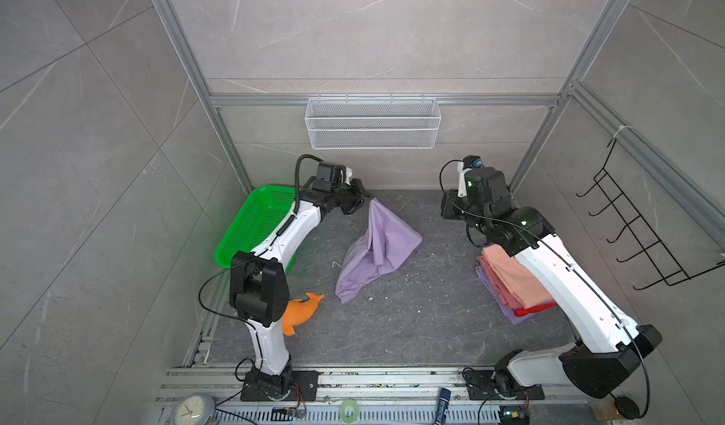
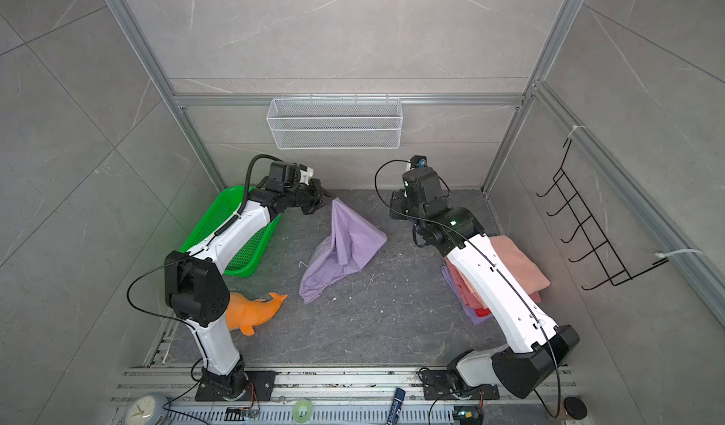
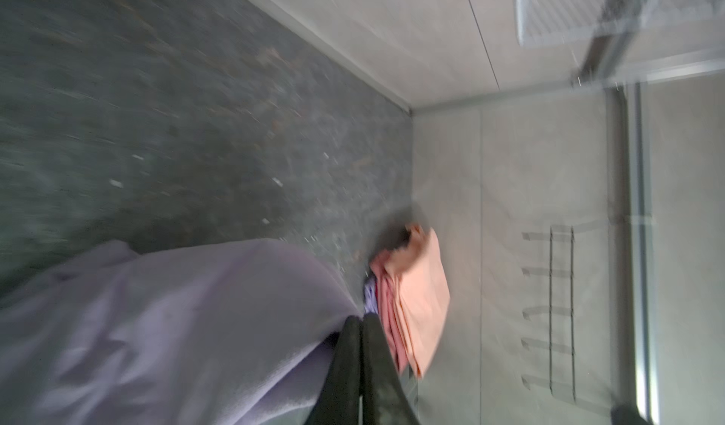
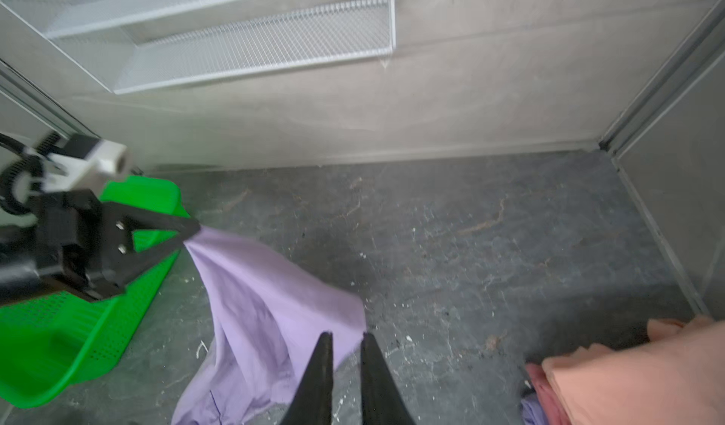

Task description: Fold and stack the t-shirts

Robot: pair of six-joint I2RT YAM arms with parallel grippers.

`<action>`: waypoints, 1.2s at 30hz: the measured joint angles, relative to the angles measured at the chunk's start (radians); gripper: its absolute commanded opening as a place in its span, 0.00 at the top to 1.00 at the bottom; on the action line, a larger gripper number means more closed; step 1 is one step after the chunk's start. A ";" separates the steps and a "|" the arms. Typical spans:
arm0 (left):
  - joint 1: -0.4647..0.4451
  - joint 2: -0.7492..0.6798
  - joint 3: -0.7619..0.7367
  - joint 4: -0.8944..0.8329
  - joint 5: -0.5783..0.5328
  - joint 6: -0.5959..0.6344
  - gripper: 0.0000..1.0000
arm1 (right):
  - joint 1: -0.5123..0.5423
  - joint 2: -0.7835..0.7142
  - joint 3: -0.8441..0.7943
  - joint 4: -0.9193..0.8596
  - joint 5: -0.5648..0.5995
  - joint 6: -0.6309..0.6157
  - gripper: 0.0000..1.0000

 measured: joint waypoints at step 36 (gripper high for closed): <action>-0.385 0.093 -0.260 -0.425 -0.489 0.395 0.61 | -0.001 0.245 -0.444 0.255 -0.397 0.329 0.49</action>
